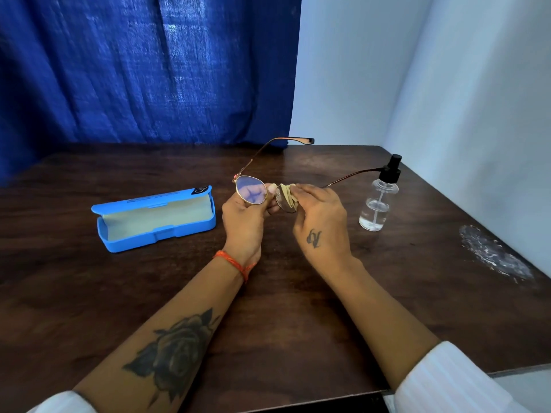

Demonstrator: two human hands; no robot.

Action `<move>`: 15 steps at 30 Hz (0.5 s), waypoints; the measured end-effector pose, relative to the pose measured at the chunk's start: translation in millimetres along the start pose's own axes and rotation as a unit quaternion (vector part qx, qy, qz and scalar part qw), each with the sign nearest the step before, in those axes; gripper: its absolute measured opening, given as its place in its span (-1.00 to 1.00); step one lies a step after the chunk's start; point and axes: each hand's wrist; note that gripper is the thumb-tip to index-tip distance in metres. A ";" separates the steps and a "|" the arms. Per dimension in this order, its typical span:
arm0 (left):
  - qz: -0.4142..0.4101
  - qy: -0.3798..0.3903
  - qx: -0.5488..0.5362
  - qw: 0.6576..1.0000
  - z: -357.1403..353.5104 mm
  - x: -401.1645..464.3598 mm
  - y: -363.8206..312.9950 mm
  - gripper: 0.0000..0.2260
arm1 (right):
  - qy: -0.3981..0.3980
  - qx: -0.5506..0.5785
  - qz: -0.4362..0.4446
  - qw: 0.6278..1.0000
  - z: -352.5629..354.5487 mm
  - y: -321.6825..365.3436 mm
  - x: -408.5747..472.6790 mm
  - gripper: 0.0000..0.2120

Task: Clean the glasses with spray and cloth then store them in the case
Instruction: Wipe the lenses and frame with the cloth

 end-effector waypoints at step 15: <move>0.004 -0.002 -0.007 1.000 2.9 5.2 -1.1 -0.83 | 0.033 -0.018 0.017 0.999 4.6 1.1 -0.1 -0.65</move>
Point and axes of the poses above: each hand's wrist, its own x-axis towards the middle knuckle, its own z-axis out of the back of the hand, y = z × x, and after that the axes turned 8 degrees about z, right-handed
